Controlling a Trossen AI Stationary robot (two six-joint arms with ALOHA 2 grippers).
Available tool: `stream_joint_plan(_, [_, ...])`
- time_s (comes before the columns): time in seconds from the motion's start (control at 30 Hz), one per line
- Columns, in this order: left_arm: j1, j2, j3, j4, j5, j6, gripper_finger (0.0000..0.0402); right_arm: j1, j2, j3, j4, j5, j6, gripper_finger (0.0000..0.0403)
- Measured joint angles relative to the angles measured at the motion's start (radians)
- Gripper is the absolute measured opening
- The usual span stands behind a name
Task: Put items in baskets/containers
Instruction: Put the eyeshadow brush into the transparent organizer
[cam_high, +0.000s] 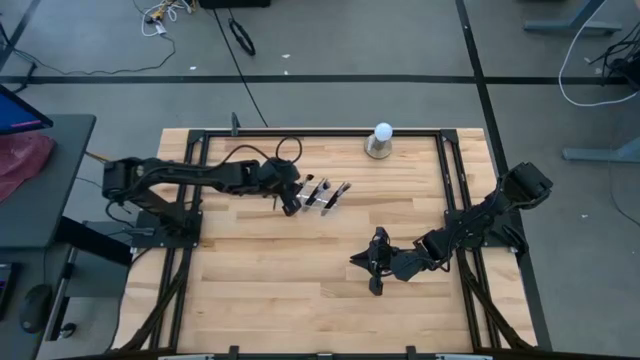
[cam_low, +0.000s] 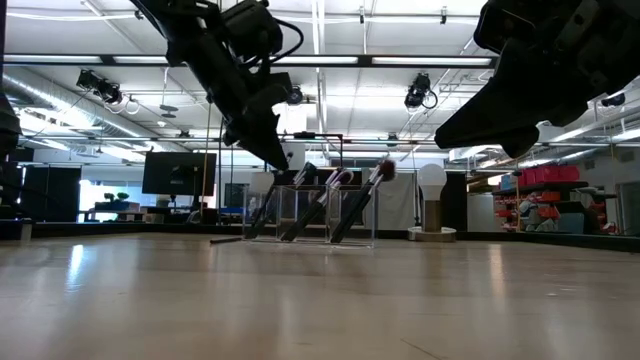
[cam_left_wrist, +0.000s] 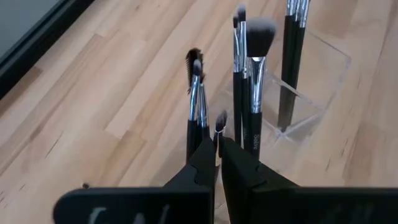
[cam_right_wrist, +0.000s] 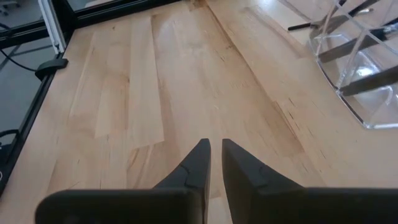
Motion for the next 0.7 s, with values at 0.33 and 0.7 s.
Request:
stream_joint_plan(0.33, [0.000, 0.002, -0.002, -0.007, -0.028, -0.009, 0.0101, 0.000, 0.000, 0.000, 0.000, 0.000, 0.001, 0.0043])
stream_joint_plan(0.7, [-0.003, -0.153, -0.003, -0.098, -0.019, -0.074, 0.0177, 0.000, 0.000, 0.000, 0.001, 0.000, 0.002, 0.0043])
